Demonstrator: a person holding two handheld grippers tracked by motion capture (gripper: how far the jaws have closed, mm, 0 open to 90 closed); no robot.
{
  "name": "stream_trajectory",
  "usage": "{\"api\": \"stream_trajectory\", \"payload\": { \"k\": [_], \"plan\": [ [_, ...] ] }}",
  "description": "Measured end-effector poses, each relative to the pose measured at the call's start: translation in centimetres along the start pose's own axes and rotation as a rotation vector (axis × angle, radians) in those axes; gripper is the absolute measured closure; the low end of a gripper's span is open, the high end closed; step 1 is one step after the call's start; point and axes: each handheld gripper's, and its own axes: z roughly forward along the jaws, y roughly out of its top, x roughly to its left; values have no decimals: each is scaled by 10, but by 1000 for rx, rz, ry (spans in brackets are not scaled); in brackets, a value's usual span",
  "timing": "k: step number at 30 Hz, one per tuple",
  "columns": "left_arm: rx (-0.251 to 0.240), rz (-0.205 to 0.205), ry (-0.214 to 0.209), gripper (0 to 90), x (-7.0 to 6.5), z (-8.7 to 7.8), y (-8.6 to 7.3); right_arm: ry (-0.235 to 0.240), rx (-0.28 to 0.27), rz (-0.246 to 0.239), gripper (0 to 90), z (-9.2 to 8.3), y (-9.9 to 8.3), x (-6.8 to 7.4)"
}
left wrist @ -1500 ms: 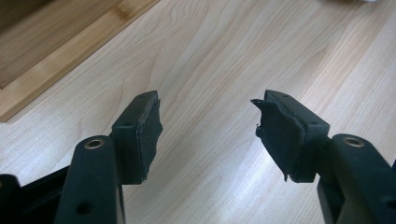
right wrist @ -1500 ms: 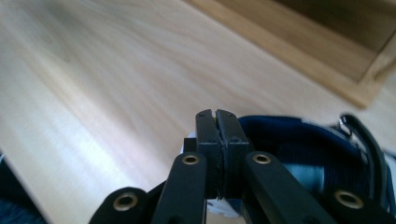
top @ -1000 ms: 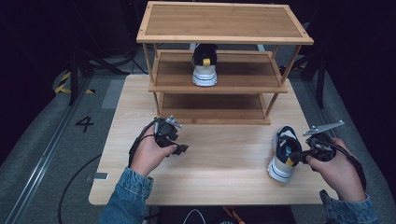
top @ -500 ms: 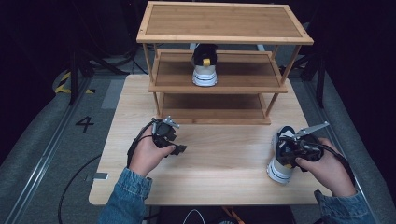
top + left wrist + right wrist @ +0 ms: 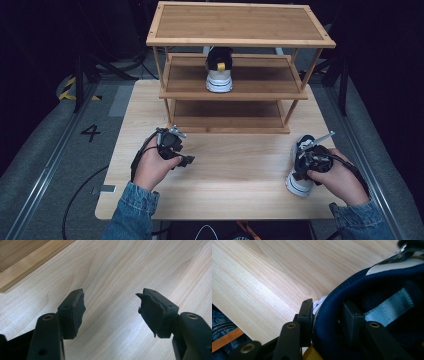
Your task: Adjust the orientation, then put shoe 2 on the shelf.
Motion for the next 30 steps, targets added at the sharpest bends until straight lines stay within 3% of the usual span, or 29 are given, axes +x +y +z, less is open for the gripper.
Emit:
{"api": "stream_trajectory", "payload": {
  "k": [6, 11, 22, 30],
  "plan": [
    [1, -11, 2, 367, 1, -1, -3, -7, 37, 24, 723, -1, 3, 1],
    [-11, -22, 15, 368, 3, -4, -6, 27, 9, 18, 739, -6, 5, 1],
    [-27, -55, 37, 368, 7, -17, -19, 43, -45, -74, 735, -26, 23, 21],
    [-30, -80, 52, 368, 11, -22, -28, 42, -55, -140, 734, -41, 42, 39]
  ]
}}
